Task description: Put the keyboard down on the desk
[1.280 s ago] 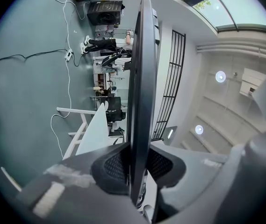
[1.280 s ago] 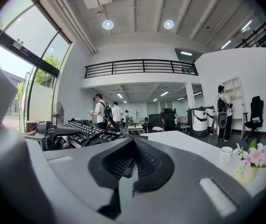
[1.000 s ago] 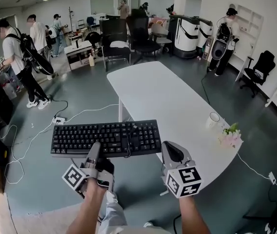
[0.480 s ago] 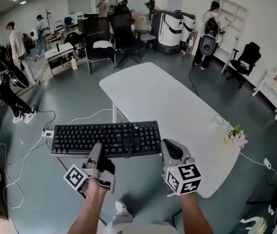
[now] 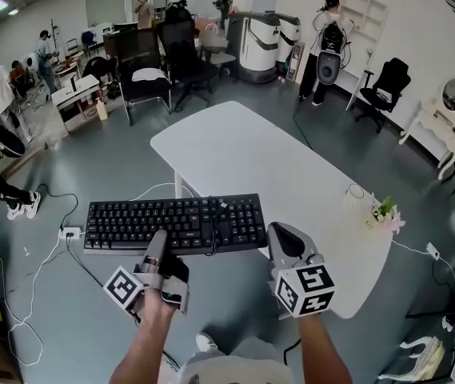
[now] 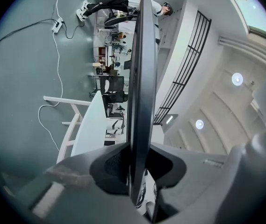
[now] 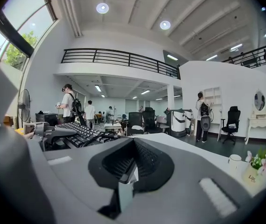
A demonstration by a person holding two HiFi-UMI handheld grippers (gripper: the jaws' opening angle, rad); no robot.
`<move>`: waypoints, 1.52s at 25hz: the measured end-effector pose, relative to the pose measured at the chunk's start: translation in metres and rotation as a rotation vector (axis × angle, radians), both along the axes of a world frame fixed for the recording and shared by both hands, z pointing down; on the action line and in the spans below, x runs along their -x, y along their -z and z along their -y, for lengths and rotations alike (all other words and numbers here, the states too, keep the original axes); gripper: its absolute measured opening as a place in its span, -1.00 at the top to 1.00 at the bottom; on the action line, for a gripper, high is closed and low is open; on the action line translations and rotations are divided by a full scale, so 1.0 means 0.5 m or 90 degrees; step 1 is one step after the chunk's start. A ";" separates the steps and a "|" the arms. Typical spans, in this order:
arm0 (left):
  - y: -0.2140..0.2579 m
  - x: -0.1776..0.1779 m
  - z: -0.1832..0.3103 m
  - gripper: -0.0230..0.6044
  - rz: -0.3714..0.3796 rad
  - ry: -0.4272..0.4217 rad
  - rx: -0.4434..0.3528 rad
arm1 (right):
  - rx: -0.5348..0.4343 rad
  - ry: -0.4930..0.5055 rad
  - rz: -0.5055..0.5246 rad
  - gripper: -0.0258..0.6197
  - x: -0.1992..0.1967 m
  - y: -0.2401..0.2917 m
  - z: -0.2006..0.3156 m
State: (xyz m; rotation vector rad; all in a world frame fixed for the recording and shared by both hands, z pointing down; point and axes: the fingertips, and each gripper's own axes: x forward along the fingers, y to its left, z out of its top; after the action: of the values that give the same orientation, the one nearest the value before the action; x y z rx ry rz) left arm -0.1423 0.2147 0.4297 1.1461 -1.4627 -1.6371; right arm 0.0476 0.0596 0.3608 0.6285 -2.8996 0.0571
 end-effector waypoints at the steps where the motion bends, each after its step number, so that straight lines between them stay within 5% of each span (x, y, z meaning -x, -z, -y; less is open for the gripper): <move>1: -0.001 0.003 0.009 0.66 0.000 -0.006 0.000 | 0.000 -0.006 0.001 0.92 0.001 -0.002 0.005; 15: -0.038 0.092 0.223 0.66 0.014 -0.106 0.023 | 0.024 -0.102 0.017 0.92 0.057 -0.050 0.170; 38: -0.076 0.215 0.711 0.66 0.016 -0.252 0.051 | 0.062 -0.225 0.015 0.92 0.160 -0.111 0.569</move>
State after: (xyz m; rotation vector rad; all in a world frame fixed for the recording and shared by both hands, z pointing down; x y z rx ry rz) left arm -0.2498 -0.1407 0.4679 1.3176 -1.2089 -1.2844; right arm -0.0322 -0.2247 0.4161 1.1171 -2.7505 0.2500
